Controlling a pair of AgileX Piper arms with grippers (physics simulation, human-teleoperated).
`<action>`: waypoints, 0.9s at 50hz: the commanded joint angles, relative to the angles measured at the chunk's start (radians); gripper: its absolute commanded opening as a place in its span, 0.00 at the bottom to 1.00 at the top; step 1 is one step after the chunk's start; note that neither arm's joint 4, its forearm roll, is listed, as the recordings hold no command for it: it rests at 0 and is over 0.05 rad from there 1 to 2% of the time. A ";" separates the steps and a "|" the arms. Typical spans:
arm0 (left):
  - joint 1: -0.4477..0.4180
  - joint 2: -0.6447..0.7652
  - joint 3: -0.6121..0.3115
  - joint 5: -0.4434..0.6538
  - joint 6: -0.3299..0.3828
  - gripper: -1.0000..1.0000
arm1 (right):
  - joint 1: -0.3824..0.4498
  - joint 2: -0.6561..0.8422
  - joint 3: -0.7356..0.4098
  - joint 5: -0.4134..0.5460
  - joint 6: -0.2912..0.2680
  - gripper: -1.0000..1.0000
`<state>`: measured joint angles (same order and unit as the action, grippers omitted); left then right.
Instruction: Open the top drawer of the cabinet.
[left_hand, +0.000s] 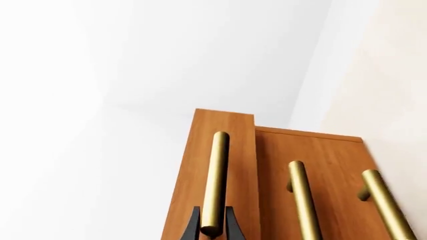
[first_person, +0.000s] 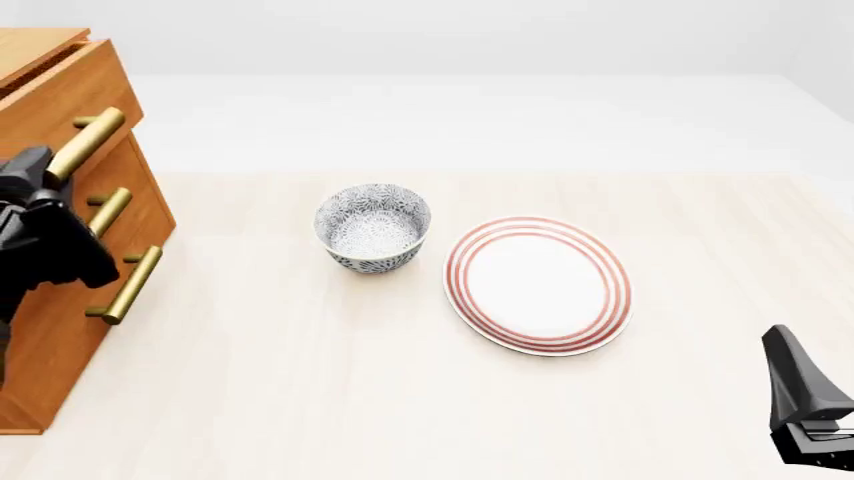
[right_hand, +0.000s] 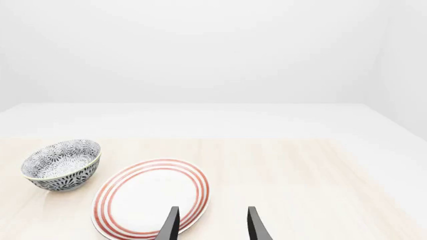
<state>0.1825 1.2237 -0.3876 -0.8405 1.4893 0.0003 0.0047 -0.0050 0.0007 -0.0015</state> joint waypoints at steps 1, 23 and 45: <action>-0.064 -0.003 0.017 0.023 0.016 0.00 | 0.000 0.000 0.001 0.000 0.000 1.00; -0.137 -0.032 0.025 0.042 0.026 0.00 | 0.000 0.000 0.001 -0.001 0.000 1.00; -0.195 -0.071 0.044 0.052 0.031 0.00 | 0.000 0.000 0.001 -0.001 0.000 1.00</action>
<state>0.0497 1.1868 -0.3830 -0.7918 1.5179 0.0003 0.0048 -0.0050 0.0007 -0.0015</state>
